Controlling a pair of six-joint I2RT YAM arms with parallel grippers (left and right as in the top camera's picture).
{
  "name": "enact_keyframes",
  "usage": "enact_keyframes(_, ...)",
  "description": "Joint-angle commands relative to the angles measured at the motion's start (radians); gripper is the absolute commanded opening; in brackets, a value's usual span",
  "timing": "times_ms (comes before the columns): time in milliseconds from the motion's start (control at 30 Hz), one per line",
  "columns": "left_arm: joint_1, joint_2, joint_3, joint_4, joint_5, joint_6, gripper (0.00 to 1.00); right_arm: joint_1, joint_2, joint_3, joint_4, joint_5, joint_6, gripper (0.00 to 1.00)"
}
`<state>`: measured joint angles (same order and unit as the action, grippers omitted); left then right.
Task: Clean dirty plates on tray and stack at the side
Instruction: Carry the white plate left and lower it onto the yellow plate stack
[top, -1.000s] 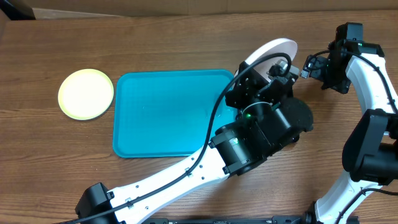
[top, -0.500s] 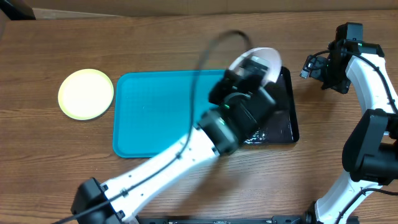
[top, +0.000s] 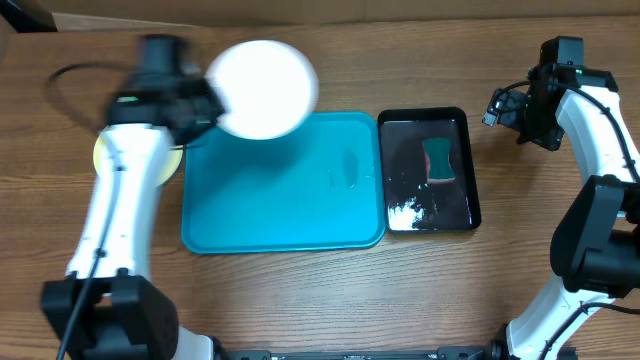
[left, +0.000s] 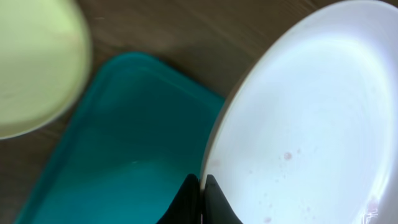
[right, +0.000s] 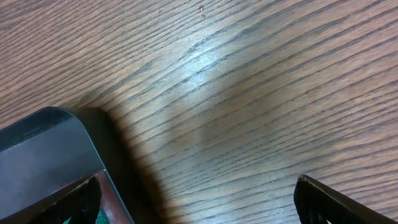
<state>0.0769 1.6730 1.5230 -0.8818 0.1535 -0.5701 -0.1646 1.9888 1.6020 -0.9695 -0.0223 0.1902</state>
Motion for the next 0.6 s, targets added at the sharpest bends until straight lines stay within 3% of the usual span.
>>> enact_keyframes(0, 0.181, -0.009, 0.016, -0.06, 0.118, -0.026, 0.04, -0.003, -0.029, 0.015, 0.003, -0.006, 0.003, 1.0)
enact_keyframes(267, 0.47, -0.009, -0.023, -0.093, -0.109, -0.013, 0.04, -0.003, -0.029, 0.015, 0.003, -0.006, 0.003, 1.0)
enact_keyframes(567, 0.496, -0.009, -0.185, 0.143, -0.149, -0.013, 0.04, -0.003, -0.029, 0.015, 0.003, -0.006, 0.003, 1.0)
